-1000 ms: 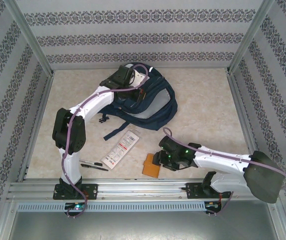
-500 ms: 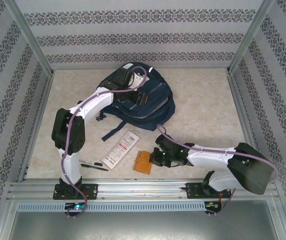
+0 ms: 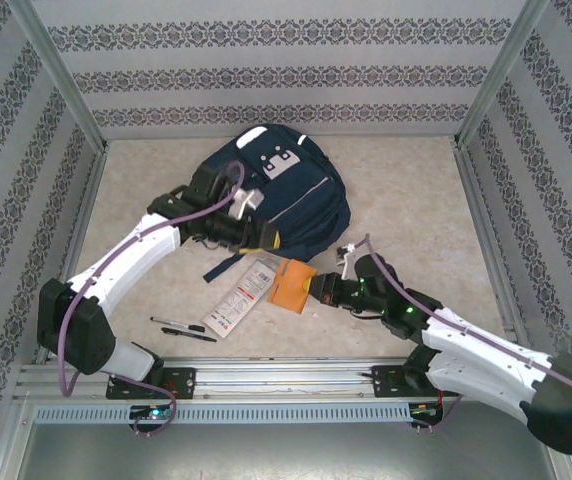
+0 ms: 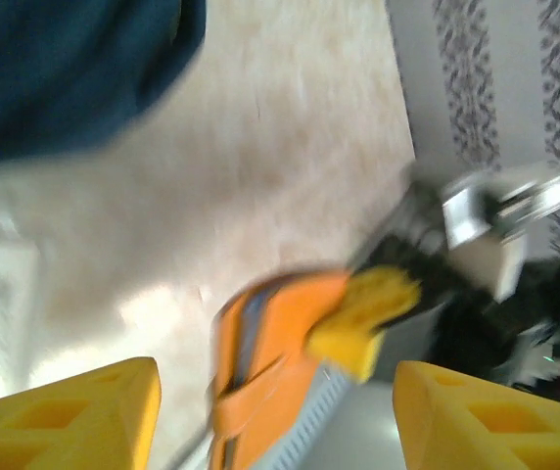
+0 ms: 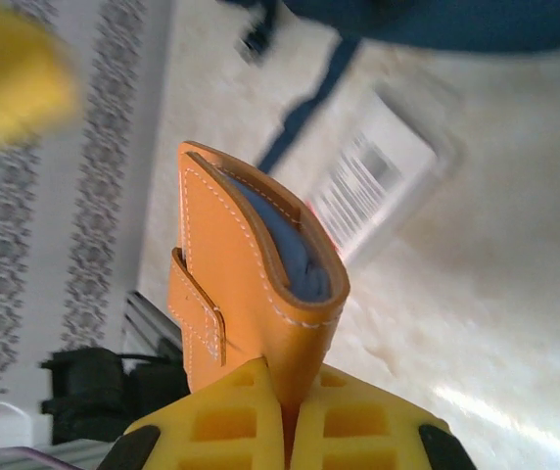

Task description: Pack the student bag

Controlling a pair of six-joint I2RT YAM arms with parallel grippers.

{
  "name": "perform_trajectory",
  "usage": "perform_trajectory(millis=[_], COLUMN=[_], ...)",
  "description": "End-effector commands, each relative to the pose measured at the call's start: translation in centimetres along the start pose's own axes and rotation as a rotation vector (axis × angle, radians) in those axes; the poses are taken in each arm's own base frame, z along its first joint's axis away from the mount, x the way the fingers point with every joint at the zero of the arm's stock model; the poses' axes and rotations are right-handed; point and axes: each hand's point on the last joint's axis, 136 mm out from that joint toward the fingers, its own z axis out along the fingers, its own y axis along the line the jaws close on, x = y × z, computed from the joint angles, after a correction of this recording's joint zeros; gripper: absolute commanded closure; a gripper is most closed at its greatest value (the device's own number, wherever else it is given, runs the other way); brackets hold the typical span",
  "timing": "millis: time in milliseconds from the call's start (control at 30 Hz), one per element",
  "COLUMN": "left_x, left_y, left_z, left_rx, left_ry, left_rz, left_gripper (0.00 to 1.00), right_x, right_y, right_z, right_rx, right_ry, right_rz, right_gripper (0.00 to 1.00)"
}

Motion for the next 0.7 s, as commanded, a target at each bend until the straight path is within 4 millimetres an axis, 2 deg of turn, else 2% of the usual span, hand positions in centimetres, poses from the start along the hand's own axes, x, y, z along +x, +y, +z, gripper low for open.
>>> perform_trajectory(millis=[0,167,267,400,433,467,533,567,600,667], left_x=[1.8,2.4,2.9,3.6,3.7,3.8,3.9,4.0,4.1,4.6], left_y=[-2.7,-4.2,-4.1,-3.9,-4.1,-4.4,-5.3,-5.8,-6.5,-7.8], left_z=[-0.2,0.4,1.2,1.6,1.5,1.5,1.3,1.0,0.6,-0.3], left_rx=[0.209,0.269,0.261,0.234,0.242,0.254,0.282,0.296,0.320,0.374], left_ry=[0.049,0.007,0.035,0.061,0.066,0.070,0.073,0.069,0.068,0.066], left_rz=[-0.105,-0.010,-0.001,0.021,0.028,0.044,0.097,0.132,0.174,0.271], left_gripper=[0.35,0.39,0.49,0.50,0.53,0.60,0.78,0.89,0.94,0.98], right_x=[-1.7,-1.9,-2.0,-2.4,-2.5,-2.6,-2.6,-2.5,-2.4,-2.1], right_y=[3.7,6.2,7.1,7.5,7.4,7.4,7.6,7.9,8.3,9.0], right_z=[-1.5,-1.2,-1.1,-1.1,-1.1,-1.1,-1.0,-1.0,-1.1,-1.7], right_rx=[-0.116,-0.196,-0.226,-0.239,-0.235,-0.232,-0.238,-0.250,-0.266,-0.309], right_ry=[-0.021,0.037,0.040,0.018,0.016,0.015,0.019,0.030,0.044,0.066], right_rz=[-0.106,-0.149,-0.157,-0.151,-0.149,-0.147,-0.150,-0.161,-0.182,-0.236], right_gripper=[1.00,1.00,1.00,1.00,1.00,1.00,1.00,0.86,0.74,0.59])
